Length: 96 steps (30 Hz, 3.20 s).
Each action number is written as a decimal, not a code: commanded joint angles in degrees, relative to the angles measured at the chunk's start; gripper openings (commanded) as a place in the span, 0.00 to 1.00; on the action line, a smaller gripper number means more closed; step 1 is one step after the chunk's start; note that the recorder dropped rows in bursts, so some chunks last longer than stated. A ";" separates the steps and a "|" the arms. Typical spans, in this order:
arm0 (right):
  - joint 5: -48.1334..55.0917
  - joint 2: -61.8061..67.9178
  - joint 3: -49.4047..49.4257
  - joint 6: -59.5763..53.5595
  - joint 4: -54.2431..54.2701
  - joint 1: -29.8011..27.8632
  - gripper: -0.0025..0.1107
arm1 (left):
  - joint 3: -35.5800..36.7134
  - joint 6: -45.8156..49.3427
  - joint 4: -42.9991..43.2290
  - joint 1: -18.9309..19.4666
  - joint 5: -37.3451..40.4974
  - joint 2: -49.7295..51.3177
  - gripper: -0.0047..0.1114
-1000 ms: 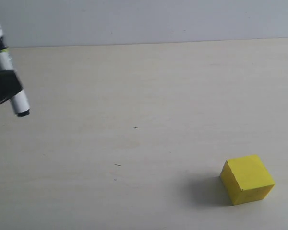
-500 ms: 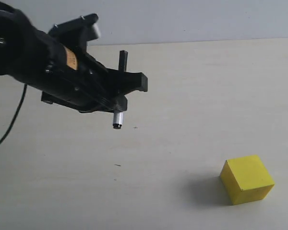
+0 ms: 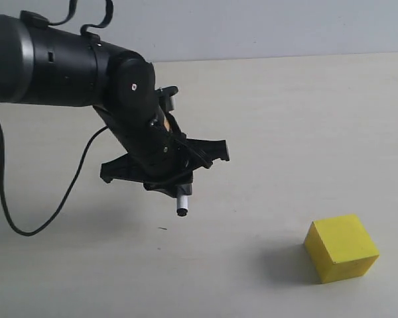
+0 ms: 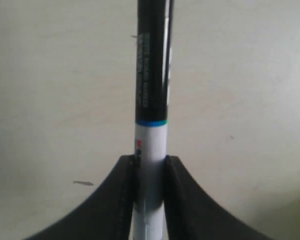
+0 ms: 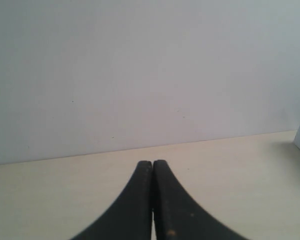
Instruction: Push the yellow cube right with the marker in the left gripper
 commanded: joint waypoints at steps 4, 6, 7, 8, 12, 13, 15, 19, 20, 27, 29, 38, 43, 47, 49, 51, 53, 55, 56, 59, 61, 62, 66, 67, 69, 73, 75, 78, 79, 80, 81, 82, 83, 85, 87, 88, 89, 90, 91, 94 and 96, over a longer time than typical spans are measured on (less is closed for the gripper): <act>-0.28 -0.38 0.27 -0.37 -0.33 -0.38 0.02 | -5.06 -0.36 -0.58 0.58 0.74 5.68 0.04; -0.28 -0.38 0.27 -0.37 -0.33 -0.38 0.02 | -6.45 -0.36 -0.69 0.69 0.85 7.36 0.06; -0.28 -0.38 0.27 -0.37 -0.33 -0.38 0.02 | -6.92 -0.36 -0.69 0.69 0.85 7.98 0.08; -0.28 -0.38 0.27 -0.37 -0.33 -0.38 0.02 | -7.31 -0.21 -0.69 0.69 0.85 8.79 0.12; -0.12 -0.38 0.27 -0.37 -0.33 -0.38 0.02 | -8.85 -0.21 -0.58 0.69 0.98 11.07 0.25; -0.12 -0.38 0.27 -0.37 -0.33 -0.38 0.02 | -9.35 -0.21 -0.58 0.69 0.98 11.45 0.26; -0.12 -0.38 0.27 -0.37 -0.33 -0.38 0.02 | -9.79 -0.36 -0.58 0.69 1.09 11.90 0.26; -0.12 -0.38 0.27 -0.37 -0.33 -0.38 0.02 | -9.92 -0.36 -0.58 0.69 1.37 12.12 0.27; -0.12 -0.38 0.27 -0.37 -0.33 -0.38 0.02 | -9.92 -0.36 -0.58 0.69 1.46 12.12 0.28; -0.12 -0.38 0.27 -0.37 -0.33 -0.38 0.02 | -10.05 -0.23 -0.58 0.69 1.46 12.12 0.41; -0.12 -0.38 0.27 -0.37 -0.33 -0.38 0.02 | -10.05 -0.23 -0.46 0.69 1.46 12.12 0.41; -0.12 -0.38 0.27 -0.37 -0.33 -0.38 0.02 | -11.69 1.92 0.81 0.69 4.45 8.66 0.41; -0.12 -0.38 0.27 -0.37 -0.23 -0.38 0.02 | -12.78 6.87 4.63 0.69 8.90 3.04 0.16; -0.12 -0.38 0.27 -0.37 -0.23 -0.38 0.02 | -8.90 7.51 7.74 0.55 9.42 -3.23 0.04; -0.12 -0.38 0.27 -0.37 -0.23 -0.38 0.02 | -4.11 7.51 10.28 0.55 6.80 -7.69 0.04; -0.12 -0.38 0.27 -0.37 -0.23 -0.38 0.02 | 2.42 7.33 11.80 0.55 1.57 -13.13 0.04; -0.12 -0.38 0.27 -0.37 -0.23 -0.38 0.02 | 9.03 7.18 11.95 0.55 -3.96 -18.65 0.04; -0.12 -0.38 0.27 -0.37 -0.23 -0.38 0.02 | 19.12 7.10 11.84 0.55 -12.52 -28.47 0.04; -0.12 -0.38 0.27 -0.37 -0.23 -0.38 0.02 | 24.14 7.10 11.84 0.55 -15.45 -34.69 0.04; -0.12 -0.38 0.27 -0.37 -0.23 -0.38 0.02 | 32.81 7.10 10.41 0.55 -20.26 -48.44 0.04; -0.12 -0.38 0.27 -0.37 -0.23 -0.38 0.02 | 37.60 7.10 9.12 0.55 -20.16 -59.60 0.04; -0.12 -0.38 0.27 -0.37 -0.23 -0.38 0.02 | 38.80 7.10 8.97 0.55 -19.07 -63.60 0.04; -0.12 -0.38 0.27 -0.37 -0.23 -0.38 0.02 | 39.51 7.52 9.30 0.55 -18.08 -75.60 0.04; -0.12 -0.38 0.27 -0.37 -0.23 -0.38 0.02 | 39.51 7.57 9.86 0.55 -18.08 -77.75 0.04; -0.12 -0.38 0.27 -0.37 -0.23 -0.38 0.02 | 39.51 7.57 10.07 0.55 -18.08 -81.64 0.04; -0.12 -0.38 0.27 -0.37 -0.23 -0.38 0.02 | 39.51 7.57 10.55 0.55 -18.08 -84.62 0.04; -0.12 -0.38 0.27 -0.37 -0.07 -0.38 0.02 | 39.51 10.03 11.91 0.55 -17.97 -85.69 0.04; -0.12 -0.38 0.27 -0.37 -0.32 -0.38 0.02 | 42.11 15.72 12.21 2.10 -17.56 -88.23 0.04; -0.12 -0.38 0.27 -0.37 -0.32 -0.38 0.02 | 43.66 17.85 12.21 3.96 -17.56 -89.64 0.04; -0.12 -0.38 0.27 -0.37 -0.32 -0.38 0.02 | 45.51 19.55 12.21 6.20 -17.56 -91.37 0.04; -0.12 -0.38 0.27 -0.37 -0.32 -0.38 0.02 | 47.11 20.96 12.21 8.06 -17.66 -93.24 0.04; -0.12 -0.38 0.27 -0.37 -0.32 -0.38 0.02 | 48.72 21.95 12.36 9.95 -17.66 -94.78 0.04; -0.12 -0.38 0.27 -0.37 -0.32 -0.38 0.02 | 51.10 23.91 12.78 12.65 -18.09 -97.02 0.04; -0.12 -0.38 0.27 -0.37 -0.32 -0.38 0.02 | 54.59 26.52 13.90 16.41 -20.53 -99.66 0.04; -0.12 -0.38 0.27 -0.37 -0.32 -0.38 0.02 | 57.94 27.82 15.02 20.01 -24.09 -101.49 0.04; -0.12 -0.38 0.27 -0.37 -0.32 -0.38 0.02 | 59.69 27.97 15.00 21.62 -26.15 -102.37 0.04; -0.12 -0.38 0.27 -0.37 -0.32 -0.38 0.02 | 61.45 27.97 15.00 23.12 -28.15 -103.33 0.04; -0.12 -0.38 0.27 -0.37 -0.32 -0.38 0.02 | 63.20 27.97 15.00 24.26 -29.65 -104.33 0.04; -0.12 -0.38 0.27 -0.37 -0.22 -0.38 0.02 | 64.93 27.45 15.00 25.51 -31.45 -105.36 0.04; -0.12 -0.38 0.27 -0.37 -0.22 -0.38 0.02 | 69.52 26.62 14.78 28.28 -36.89 -108.32 0.04; -0.12 -0.38 0.27 -0.37 -0.22 -0.38 0.02 | 70.54 26.33 14.78 29.86 -38.83 -110.17 0.04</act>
